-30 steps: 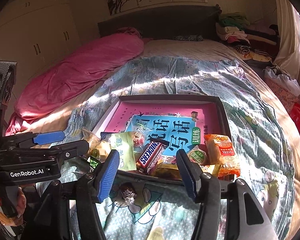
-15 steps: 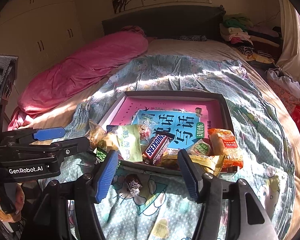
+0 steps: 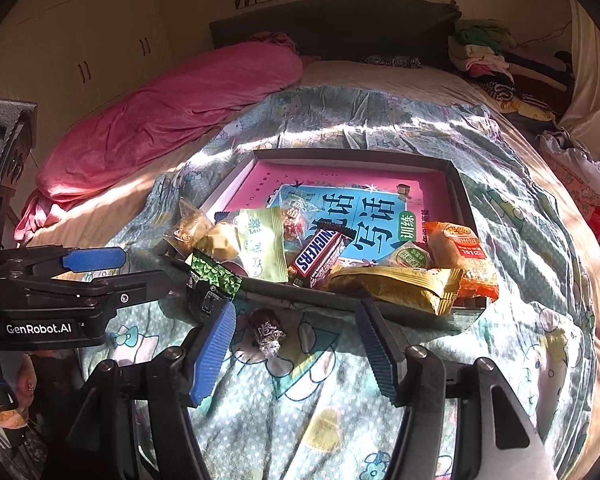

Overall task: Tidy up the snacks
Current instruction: 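Open both tools and withdraw them toward the remaining snacks, then grasp dark green snack bag with left tool while right tool grasps brown candy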

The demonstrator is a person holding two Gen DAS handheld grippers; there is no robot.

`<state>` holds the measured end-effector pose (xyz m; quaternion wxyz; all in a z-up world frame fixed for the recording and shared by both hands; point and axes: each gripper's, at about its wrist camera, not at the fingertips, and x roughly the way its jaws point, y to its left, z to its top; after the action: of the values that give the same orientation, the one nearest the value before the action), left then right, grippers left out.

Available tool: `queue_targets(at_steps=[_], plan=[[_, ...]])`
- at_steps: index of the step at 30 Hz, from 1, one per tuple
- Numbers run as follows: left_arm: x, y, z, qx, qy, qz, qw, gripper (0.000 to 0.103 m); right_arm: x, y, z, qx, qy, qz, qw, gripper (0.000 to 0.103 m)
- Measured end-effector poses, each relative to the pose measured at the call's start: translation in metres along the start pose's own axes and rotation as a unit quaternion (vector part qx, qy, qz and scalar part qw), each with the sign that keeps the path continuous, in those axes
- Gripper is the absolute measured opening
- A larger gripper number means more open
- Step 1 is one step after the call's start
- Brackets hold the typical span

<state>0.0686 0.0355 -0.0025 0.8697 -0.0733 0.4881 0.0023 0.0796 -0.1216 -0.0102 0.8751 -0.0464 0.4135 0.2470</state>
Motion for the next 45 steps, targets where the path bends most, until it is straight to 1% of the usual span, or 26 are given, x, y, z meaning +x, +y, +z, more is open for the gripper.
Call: queue_targets(at_steps=[8,17,26,29,35,38,41,45], plan=[[0.016,-0.002,-0.009,-0.004,0.028,-0.012,0.9995,0.075,0.014,0.005,-0.014,-0.014,0.026,0.001,1.000,0.062],[0.042,-0.009,-0.004,-0.006,0.056,-0.021,0.9982,0.075,0.034,0.006,-0.025,-0.027,0.055,0.001,0.998,0.062],[0.060,-0.013,-0.001,-0.022,0.069,-0.040,0.9965,0.075,0.052,0.010,-0.027,-0.050,0.065,0.001,0.997,0.062],[0.064,-0.011,0.000,-0.034,0.072,-0.048,0.9956,0.072,0.062,0.015,-0.027,-0.070,0.066,0.001,0.995,0.062],[0.067,-0.006,0.003,-0.042,0.070,-0.047,0.9956,0.065,0.079,0.028,-0.024,-0.108,0.061,0.004,0.992,0.062],[0.068,-0.003,0.005,-0.045,0.070,-0.047,0.9954,0.064,0.086,0.030,-0.023,-0.116,0.059,0.009,0.991,0.055],[0.071,-0.002,0.005,-0.046,0.071,-0.049,0.9952,0.063,0.090,0.029,-0.024,-0.108,0.058,0.020,0.992,0.048],[0.075,-0.004,0.005,-0.043,0.075,-0.048,0.9951,0.061,0.089,0.024,-0.025,-0.097,0.056,0.032,0.993,0.031]])
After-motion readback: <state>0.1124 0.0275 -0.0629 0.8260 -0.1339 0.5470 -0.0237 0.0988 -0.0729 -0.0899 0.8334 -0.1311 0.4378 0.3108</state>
